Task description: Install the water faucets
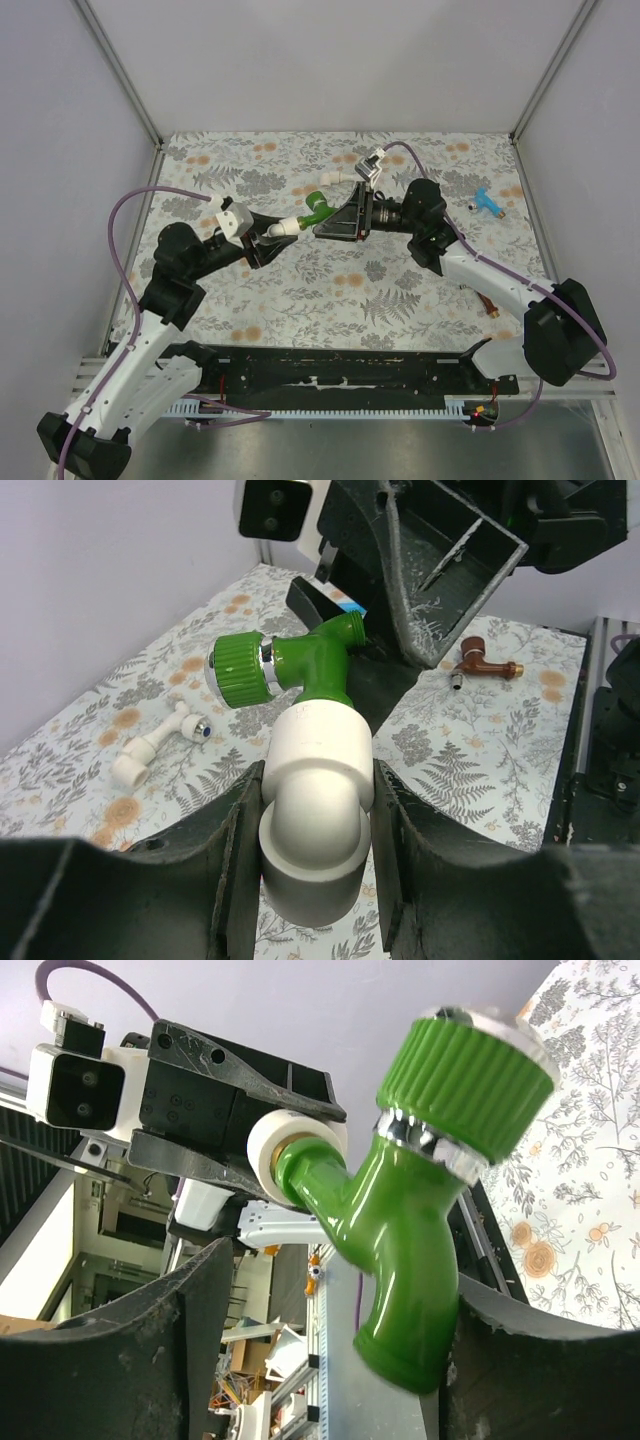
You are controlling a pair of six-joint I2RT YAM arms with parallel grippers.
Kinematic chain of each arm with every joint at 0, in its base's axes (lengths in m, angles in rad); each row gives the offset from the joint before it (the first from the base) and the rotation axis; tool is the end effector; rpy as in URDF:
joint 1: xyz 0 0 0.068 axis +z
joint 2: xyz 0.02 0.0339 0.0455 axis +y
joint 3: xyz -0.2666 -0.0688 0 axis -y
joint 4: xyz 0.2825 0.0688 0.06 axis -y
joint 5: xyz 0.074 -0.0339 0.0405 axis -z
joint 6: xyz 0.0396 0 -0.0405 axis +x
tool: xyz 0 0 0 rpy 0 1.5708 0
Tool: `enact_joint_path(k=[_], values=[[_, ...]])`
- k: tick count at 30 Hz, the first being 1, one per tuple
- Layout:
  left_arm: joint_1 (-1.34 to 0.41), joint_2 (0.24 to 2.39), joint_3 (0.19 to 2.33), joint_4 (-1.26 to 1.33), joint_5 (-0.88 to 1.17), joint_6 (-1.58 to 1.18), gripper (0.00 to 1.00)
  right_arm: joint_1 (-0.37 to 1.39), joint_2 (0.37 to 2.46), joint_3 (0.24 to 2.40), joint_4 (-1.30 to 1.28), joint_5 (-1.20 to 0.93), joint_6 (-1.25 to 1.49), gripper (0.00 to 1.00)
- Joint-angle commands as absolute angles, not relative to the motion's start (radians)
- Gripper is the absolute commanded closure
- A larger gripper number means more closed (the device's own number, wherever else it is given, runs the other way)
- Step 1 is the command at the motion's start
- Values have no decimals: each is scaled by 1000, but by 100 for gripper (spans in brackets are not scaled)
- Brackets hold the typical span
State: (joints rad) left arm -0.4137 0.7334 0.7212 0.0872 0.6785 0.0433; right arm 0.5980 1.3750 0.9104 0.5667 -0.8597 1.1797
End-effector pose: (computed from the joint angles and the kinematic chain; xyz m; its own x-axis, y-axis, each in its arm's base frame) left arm 0.1820 -0.1071 0.3564 0.1069 -0.0101 -0.9942 0.8822 0.4621 0.0901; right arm 0.2698 0.2201 0.3122 -0.8835 0.1283 -0.4506 -0.4554 -0.0092 0.8902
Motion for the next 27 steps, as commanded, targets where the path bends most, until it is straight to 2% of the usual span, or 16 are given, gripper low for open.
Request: enact_joint_path(k=[1, 6, 7, 8, 12, 18, 22, 27], values=[[-414, 703, 713, 192, 609, 15, 98, 580, 1338, 896, 595, -851, 1172, 27], [-414, 704, 707, 201, 591, 11, 98, 568, 1321, 884, 571, -836, 1140, 21], [-413, 704, 706, 206, 578, -20, 98, 565, 1318, 881, 569, -836, 1122, 18], [-414, 703, 703, 207, 559, -28, 98, 560, 1309, 874, 571, -836, 1102, 2], [-413, 710, 701, 216, 528, -73, 98, 525, 1249, 836, 549, -824, 949, 2], [-410, 756, 712, 242, 523, -214, 98, 494, 1071, 770, 350, -698, 385, 2], [-382, 769, 700, 311, 564, -357, 98, 494, 971, 692, 396, -620, 111, 2], [-336, 808, 677, 443, 665, -581, 98, 474, 943, 666, 457, -701, -121, 2]])
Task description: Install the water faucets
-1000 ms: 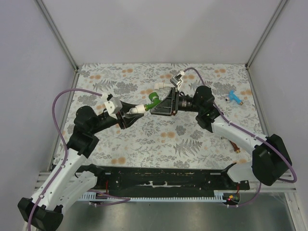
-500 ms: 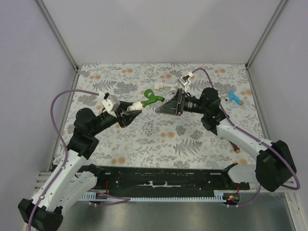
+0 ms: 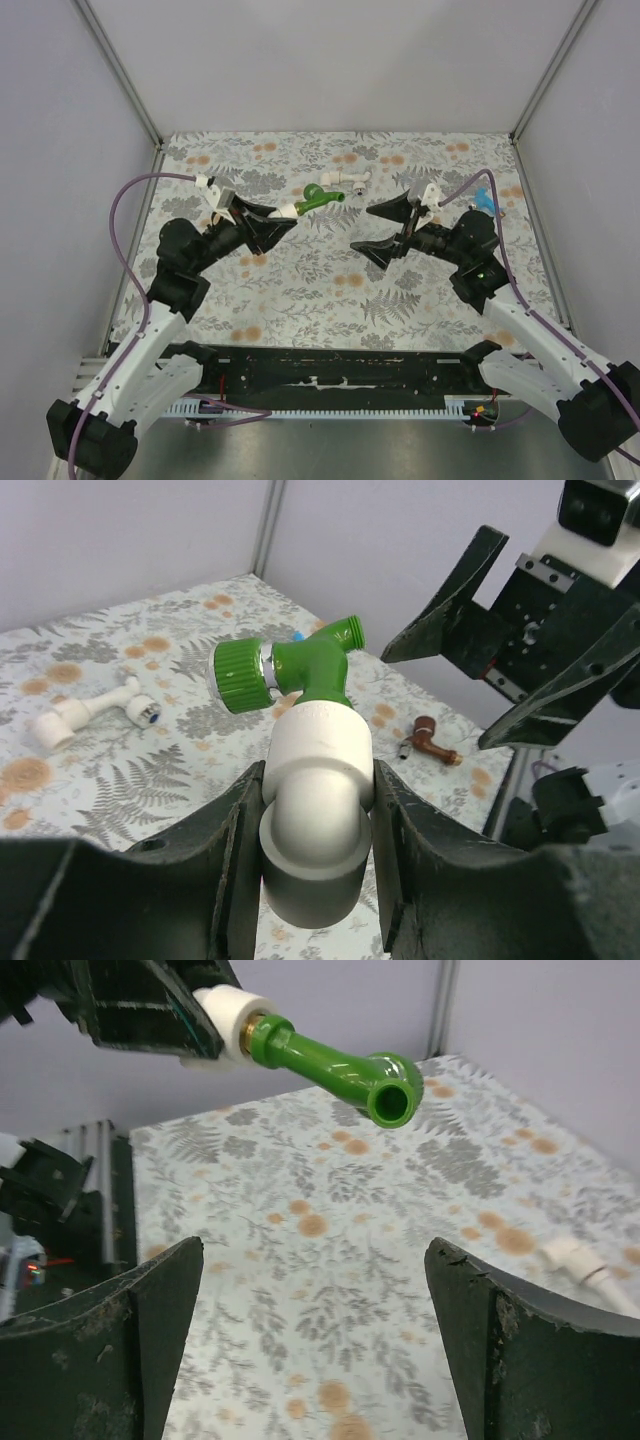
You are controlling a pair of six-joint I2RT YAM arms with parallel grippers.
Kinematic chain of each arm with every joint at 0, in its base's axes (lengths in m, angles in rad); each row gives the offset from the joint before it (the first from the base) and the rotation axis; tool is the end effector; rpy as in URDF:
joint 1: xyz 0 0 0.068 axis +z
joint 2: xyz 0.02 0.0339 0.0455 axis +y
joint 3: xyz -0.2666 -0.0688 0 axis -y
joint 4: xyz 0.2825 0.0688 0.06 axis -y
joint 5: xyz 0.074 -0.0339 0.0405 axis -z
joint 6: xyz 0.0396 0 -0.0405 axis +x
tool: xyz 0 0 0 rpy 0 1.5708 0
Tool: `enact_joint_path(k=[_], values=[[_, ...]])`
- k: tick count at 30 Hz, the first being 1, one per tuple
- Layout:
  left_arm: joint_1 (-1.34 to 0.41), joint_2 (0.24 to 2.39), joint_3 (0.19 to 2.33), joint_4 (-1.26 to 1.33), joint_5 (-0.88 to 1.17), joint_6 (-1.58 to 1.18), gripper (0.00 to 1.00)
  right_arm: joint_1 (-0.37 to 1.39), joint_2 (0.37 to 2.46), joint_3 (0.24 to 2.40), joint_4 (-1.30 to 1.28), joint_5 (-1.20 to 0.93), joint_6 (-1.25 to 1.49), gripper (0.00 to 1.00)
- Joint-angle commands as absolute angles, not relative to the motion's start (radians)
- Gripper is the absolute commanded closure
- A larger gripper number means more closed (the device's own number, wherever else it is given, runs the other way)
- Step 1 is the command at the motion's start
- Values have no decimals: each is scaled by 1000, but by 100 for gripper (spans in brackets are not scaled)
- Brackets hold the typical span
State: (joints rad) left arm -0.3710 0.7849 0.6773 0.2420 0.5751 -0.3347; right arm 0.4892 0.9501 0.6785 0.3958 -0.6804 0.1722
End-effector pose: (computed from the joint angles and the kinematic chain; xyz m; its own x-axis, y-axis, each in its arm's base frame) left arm 0.2018 -0.1016 0.3456 -0.1470 -0.2386 -0.9599 0.8028 0.5381 -0.2567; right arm 0.2153 0.1428 0.3254 -0.0493 0.1247 -0.9910 -0.9215 0.3770 0.0932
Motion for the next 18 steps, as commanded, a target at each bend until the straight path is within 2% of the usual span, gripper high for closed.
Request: enact_joint_path(k=[1, 8, 18], values=[[-322, 824, 675, 480, 692, -645, 98, 471, 945, 669, 472, -721, -150, 2], [-241, 972, 687, 895, 934, -1122, 98, 457, 980, 773, 447, -837, -261, 3], [-244, 994, 761, 844, 1032, -1161, 98, 459, 1086, 893, 498, -937, -210, 8]])
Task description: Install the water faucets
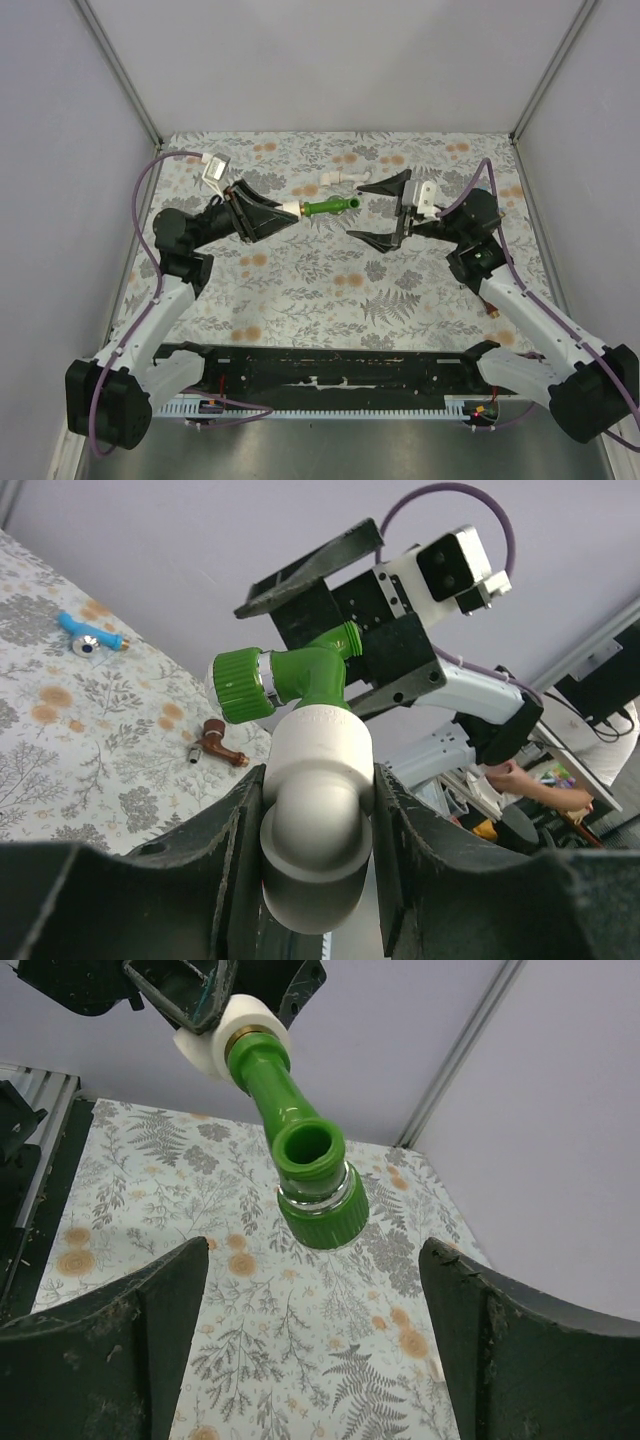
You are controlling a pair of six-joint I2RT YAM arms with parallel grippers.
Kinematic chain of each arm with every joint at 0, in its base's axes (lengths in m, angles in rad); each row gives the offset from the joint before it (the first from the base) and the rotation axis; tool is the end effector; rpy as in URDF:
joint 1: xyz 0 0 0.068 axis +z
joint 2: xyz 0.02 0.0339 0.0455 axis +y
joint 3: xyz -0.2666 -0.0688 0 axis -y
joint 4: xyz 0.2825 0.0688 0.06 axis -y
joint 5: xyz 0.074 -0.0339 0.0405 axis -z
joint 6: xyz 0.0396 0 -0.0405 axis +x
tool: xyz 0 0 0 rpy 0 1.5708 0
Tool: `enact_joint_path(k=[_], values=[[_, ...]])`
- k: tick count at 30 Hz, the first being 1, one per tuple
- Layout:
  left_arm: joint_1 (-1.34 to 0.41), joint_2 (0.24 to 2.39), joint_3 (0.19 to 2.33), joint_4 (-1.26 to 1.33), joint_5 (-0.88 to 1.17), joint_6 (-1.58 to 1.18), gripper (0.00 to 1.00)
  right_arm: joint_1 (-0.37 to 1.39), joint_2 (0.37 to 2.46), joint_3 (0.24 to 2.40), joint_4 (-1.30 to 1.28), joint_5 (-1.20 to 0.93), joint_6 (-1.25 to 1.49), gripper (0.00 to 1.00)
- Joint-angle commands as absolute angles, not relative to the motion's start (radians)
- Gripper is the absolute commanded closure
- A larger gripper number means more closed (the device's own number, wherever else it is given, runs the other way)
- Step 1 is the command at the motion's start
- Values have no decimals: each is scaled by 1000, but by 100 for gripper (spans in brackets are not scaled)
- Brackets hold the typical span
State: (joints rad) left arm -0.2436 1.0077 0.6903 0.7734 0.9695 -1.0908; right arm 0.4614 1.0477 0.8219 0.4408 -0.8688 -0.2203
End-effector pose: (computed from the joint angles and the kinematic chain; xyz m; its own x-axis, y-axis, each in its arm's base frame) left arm 0.2361 -0.0923 0.3502 -0.5610 -0.3776 -0.7367 0.7739 0.0768 -0.6287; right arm 0.2309 0.1486 0.3609 0.3952 0.0389 -0.9178 -0.8906 0.2609 -0.3725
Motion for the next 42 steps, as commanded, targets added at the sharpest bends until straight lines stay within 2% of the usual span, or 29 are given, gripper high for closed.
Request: enact_joint_path(k=[1, 11, 23, 27, 30, 32, 33, 38, 40, 42], values=[[-241, 994, 768, 835, 1037, -1157, 98, 459, 1097, 905, 515, -959, -192, 9], [-242, 1006, 813, 779, 1063, -1144, 98, 465, 1203, 969, 736, -1106, 60, 23], [-244, 1026, 845, 756, 1075, -1120, 98, 515, 1267, 1006, 784, -1131, 135, 37], [-245, 1028, 853, 750, 1081, -1097, 98, 522, 1287, 1023, 784, -1120, 201, 50], [-245, 1017, 857, 732, 1086, -1048, 98, 522, 1307, 1031, 769, -1095, 283, 68], [-245, 1005, 862, 678, 1098, -967, 98, 522, 1318, 1034, 764, -1082, 358, 86], [-245, 994, 864, 649, 1103, -907, 98, 522, 1322, 1037, 756, -1072, 397, 98], [-250, 878, 845, 484, 1144, -504, 98, 522, 1351, 1054, 639, -1029, 696, 100], [-256, 816, 862, 257, 1099, -288, 98, 520, 1362, 1052, 539, -1020, 816, 100], [-259, 767, 877, 135, 1043, -143, 98, 520, 1373, 1010, 595, -1019, 946, 100]])
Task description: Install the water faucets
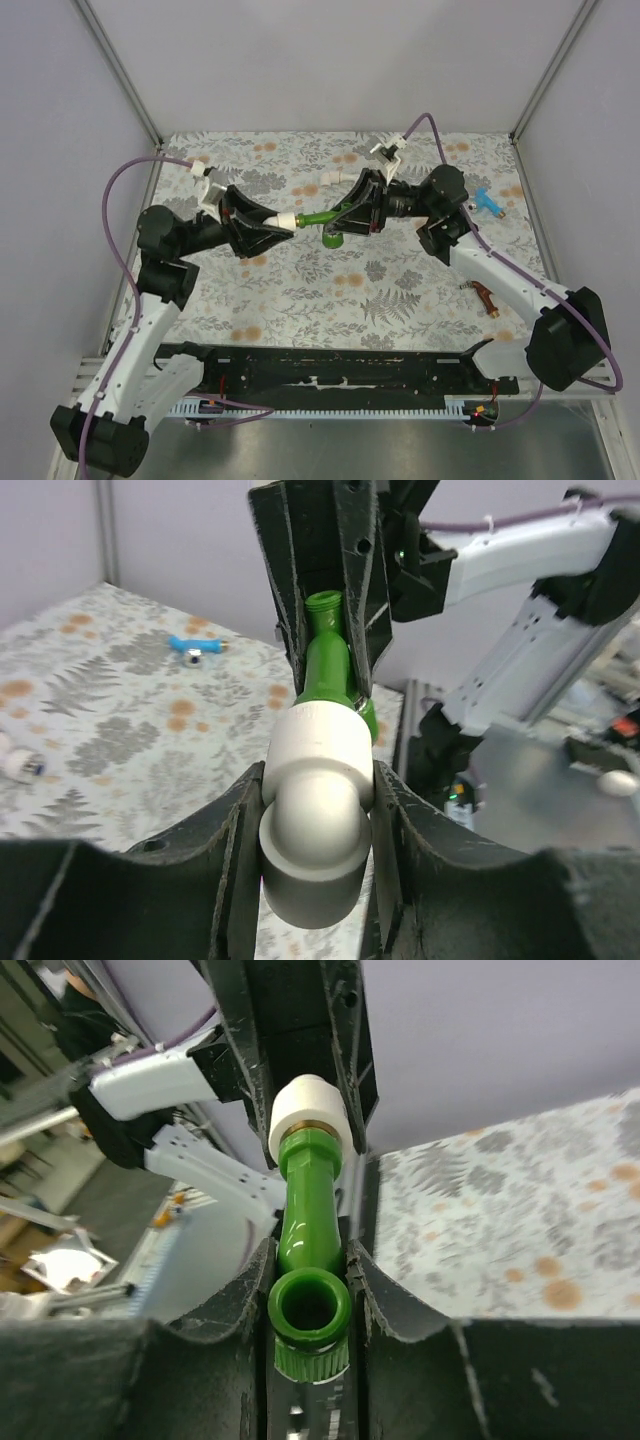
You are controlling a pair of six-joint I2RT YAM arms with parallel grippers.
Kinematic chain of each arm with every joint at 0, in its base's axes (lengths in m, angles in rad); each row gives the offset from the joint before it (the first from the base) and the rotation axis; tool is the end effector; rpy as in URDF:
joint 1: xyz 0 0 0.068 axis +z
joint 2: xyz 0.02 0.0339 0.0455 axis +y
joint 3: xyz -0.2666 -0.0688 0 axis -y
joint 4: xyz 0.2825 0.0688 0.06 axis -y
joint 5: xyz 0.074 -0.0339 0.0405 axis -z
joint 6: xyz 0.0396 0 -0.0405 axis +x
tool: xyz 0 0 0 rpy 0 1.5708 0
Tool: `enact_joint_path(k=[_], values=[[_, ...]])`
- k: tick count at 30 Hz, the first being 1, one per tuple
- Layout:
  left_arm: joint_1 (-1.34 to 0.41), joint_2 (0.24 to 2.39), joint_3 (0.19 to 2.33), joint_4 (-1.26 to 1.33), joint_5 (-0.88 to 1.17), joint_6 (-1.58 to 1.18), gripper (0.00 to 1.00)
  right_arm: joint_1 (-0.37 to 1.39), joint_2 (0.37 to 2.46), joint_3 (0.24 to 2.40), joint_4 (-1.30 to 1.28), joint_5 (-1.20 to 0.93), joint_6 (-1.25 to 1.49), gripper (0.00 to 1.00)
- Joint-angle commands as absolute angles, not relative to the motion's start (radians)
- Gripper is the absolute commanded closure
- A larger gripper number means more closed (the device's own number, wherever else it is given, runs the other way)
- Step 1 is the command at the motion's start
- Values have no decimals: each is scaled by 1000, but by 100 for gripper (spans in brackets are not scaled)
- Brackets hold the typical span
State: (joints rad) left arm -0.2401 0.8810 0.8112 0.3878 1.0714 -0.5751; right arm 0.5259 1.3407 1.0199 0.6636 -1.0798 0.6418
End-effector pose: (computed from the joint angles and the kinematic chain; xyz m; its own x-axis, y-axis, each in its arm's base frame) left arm 0.2099 -0.0872 0.3884 -0.2476 -0.2075 -0.9464 0.9404 0.1835 -0.2863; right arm 0.2709 0.1976 0.3721 -0.3388 0.1297 -0.9319 -0.9390 -0.1083 0.3264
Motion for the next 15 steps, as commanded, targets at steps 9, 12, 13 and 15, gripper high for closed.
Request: enact_joint_path(k=[9, 12, 13, 15], values=[[-305, 672, 865, -100, 913, 104, 98, 523, 1601, 798, 1226, -965, 1504, 100], [-321, 649, 841, -143, 868, 146, 98, 525, 1701, 793, 1418, -957, 1655, 93], [-325, 646, 835, -152, 856, 155, 98, 525, 1719, 802, 1461, -960, 1682, 89], [-330, 635, 819, -172, 825, 172, 98, 525, 1746, 818, 1479, -969, 1697, 80]])
